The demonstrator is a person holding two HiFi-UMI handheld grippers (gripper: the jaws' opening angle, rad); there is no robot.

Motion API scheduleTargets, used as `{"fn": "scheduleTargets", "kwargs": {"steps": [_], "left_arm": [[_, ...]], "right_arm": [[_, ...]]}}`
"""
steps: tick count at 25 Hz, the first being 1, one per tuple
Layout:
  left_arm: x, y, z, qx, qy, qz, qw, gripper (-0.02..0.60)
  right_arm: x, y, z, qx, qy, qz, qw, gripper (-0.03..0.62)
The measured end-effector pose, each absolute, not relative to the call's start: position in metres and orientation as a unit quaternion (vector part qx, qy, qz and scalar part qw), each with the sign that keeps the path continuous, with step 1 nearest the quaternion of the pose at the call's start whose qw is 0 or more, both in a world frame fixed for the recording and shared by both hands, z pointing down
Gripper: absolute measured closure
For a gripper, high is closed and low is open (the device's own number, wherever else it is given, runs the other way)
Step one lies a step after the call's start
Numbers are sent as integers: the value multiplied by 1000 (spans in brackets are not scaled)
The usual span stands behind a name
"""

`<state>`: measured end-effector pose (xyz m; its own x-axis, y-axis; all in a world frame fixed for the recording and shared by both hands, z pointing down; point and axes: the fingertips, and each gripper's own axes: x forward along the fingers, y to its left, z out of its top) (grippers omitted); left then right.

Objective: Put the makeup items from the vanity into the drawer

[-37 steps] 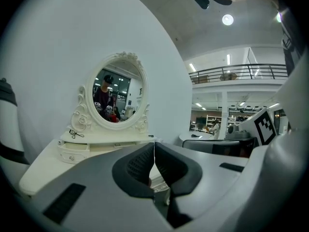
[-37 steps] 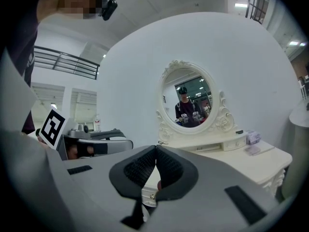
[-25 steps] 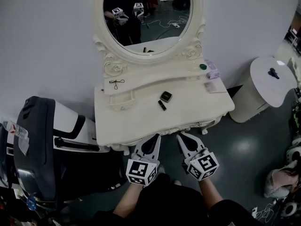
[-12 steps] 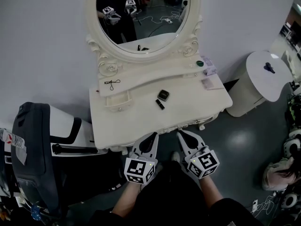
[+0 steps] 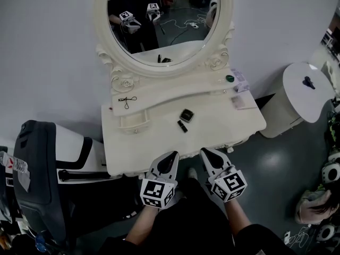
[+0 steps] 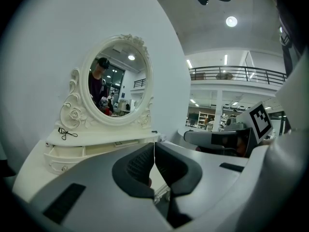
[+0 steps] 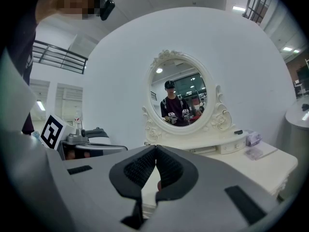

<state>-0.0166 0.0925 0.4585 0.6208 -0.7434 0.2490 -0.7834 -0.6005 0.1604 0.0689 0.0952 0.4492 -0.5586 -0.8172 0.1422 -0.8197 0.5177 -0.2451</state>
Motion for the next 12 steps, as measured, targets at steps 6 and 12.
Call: {"fn": "scheduleTargets", "kwargs": {"steps": [6, 12], "left_arm": [[-8, 55, 464, 891, -427, 82, 133, 566], [0, 21, 474, 888, -429, 88, 142, 565]], "right_arm": [[76, 56, 452, 465, -873, 148, 5, 571], [83, 18, 463, 457, -875, 159, 10, 571]]}}
